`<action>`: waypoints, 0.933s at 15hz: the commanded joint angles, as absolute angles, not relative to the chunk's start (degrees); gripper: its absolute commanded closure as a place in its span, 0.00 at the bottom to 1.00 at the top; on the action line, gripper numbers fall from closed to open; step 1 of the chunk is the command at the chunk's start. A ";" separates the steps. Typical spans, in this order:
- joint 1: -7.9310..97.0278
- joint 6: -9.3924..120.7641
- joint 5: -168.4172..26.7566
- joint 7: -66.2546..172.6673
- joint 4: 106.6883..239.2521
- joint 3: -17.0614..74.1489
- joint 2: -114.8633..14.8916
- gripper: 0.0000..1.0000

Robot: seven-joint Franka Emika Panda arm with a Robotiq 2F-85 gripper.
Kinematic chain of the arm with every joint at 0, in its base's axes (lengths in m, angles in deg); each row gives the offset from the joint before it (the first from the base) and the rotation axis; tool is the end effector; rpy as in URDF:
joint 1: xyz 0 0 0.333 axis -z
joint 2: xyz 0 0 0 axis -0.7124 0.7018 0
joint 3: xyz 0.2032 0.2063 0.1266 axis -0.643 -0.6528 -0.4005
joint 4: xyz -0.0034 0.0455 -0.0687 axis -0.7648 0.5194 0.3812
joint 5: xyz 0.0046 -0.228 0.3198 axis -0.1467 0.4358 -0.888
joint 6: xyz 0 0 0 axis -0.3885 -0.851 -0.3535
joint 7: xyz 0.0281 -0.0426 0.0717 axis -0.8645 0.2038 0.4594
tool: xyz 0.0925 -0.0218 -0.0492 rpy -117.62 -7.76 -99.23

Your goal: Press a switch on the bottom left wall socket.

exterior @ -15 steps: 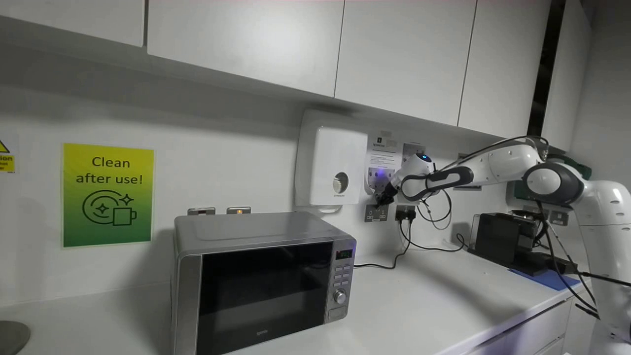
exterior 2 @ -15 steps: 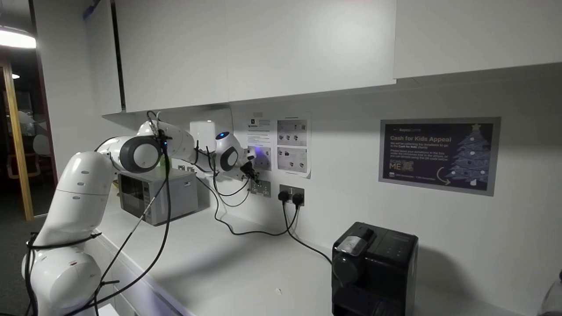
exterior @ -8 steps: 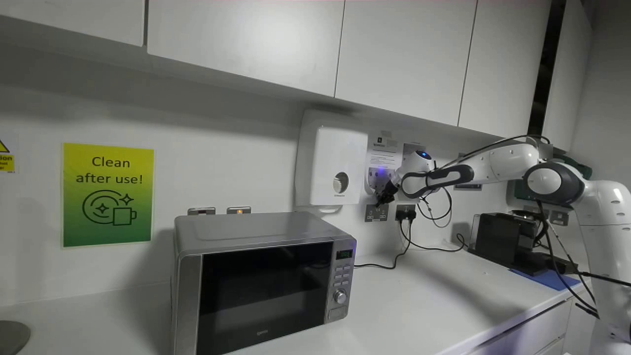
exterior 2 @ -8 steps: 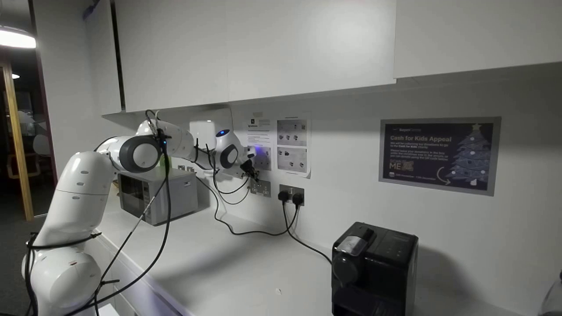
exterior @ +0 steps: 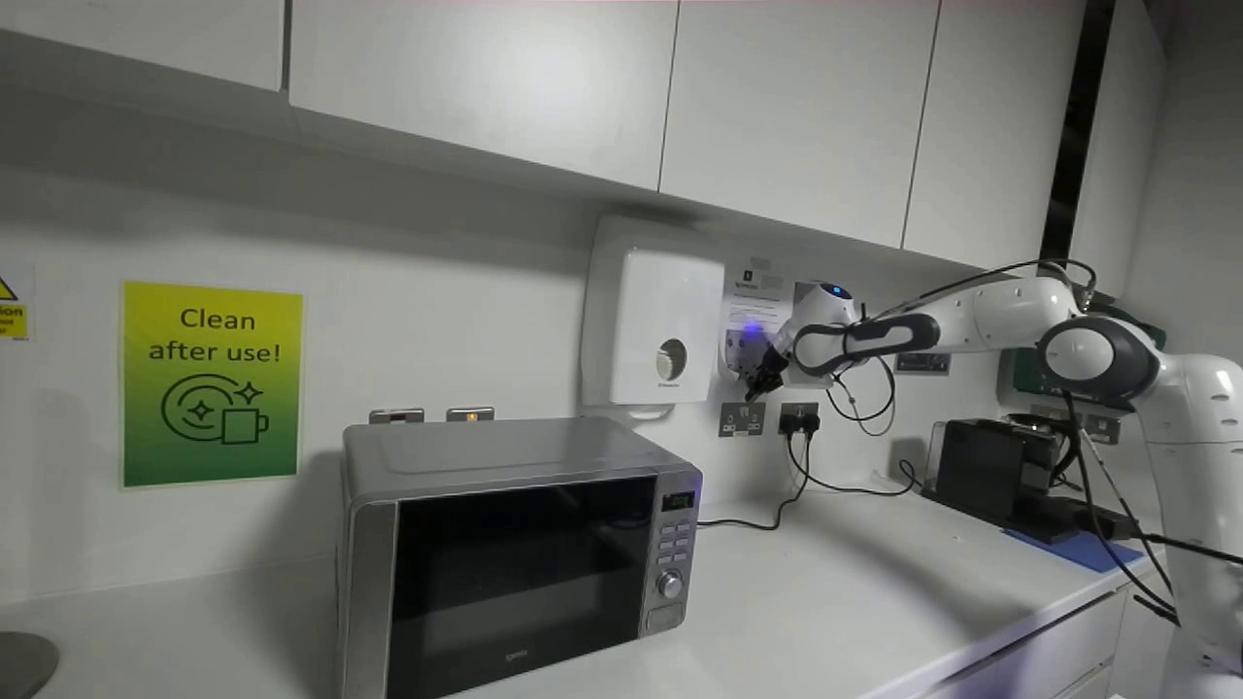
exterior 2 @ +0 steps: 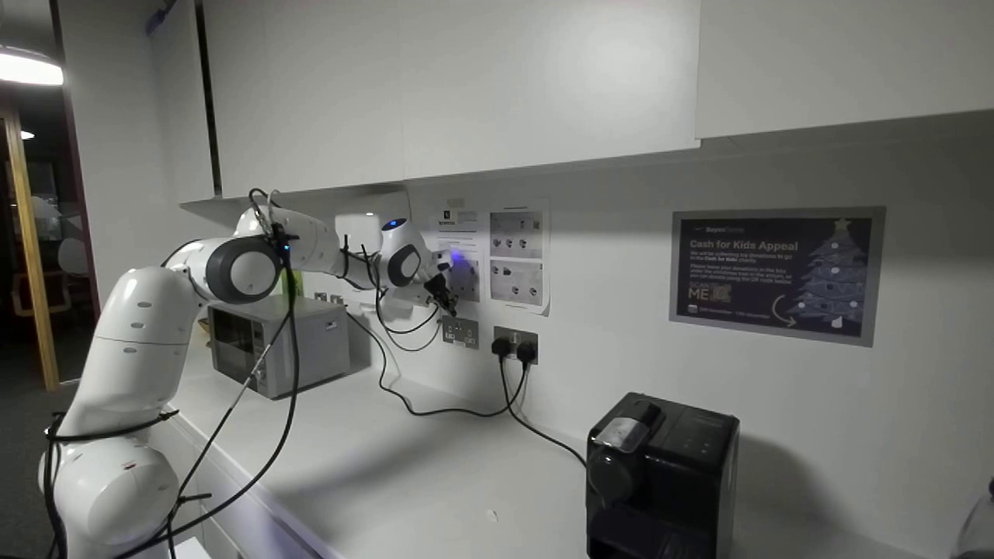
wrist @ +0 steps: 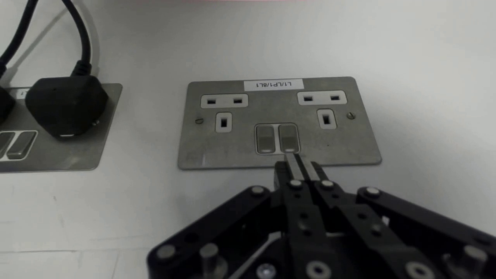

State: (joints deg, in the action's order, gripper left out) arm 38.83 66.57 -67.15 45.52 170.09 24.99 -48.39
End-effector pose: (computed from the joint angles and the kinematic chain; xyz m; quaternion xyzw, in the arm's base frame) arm 0.6979 0.0778 0.5399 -0.9448 0.0154 -0.3273 0.0053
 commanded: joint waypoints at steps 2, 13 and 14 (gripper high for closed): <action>39.49 62.98 -68.26 48.40 172.55 24.11 -51.66 1.00; 41.81 61.93 -74.93 66.18 188.04 21.15 -62.43 1.00; 42.05 61.50 -76.26 68.65 189.30 21.00 -63.57 1.00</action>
State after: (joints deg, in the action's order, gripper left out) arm 40.15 62.41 -72.70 61.45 182.80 22.54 -57.31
